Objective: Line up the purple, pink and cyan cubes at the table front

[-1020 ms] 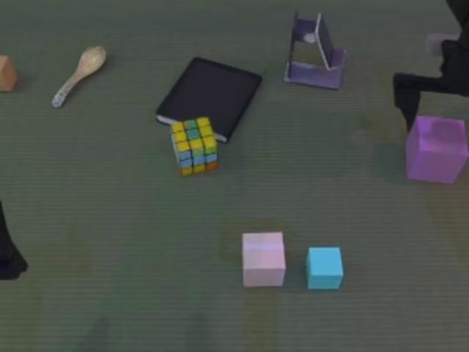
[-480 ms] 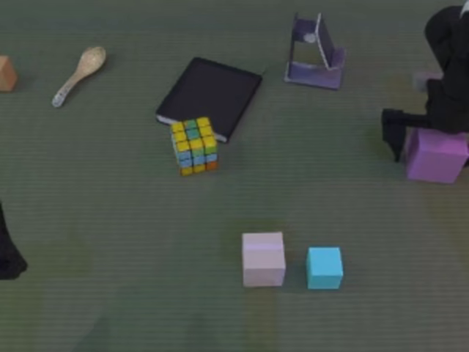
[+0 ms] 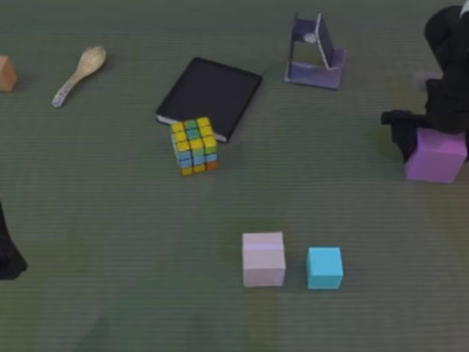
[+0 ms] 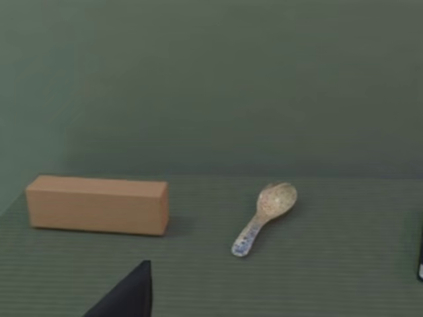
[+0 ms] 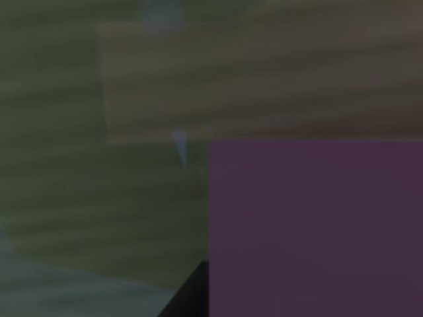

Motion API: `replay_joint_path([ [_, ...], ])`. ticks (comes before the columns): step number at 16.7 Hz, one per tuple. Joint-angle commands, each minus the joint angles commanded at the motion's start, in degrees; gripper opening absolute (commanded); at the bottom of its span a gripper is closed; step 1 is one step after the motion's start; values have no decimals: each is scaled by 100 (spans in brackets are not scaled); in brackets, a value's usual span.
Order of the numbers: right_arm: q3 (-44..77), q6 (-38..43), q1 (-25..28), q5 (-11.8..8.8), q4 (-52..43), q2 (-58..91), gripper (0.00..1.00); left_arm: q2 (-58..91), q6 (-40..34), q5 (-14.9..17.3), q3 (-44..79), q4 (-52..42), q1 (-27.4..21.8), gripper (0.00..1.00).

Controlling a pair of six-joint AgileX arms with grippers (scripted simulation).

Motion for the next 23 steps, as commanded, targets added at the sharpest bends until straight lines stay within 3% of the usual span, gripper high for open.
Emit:
replay_joint_path([
  [6,0,0,0,0,0,0,2,0,0,0,0,0,0,100],
  [16,25,1,-15,7,-29,-37,0,0,0,0,0,0,0,100],
  [23,904,-2,25,3,-1247,-335,0,0,0,0,0,0,0,100],
])
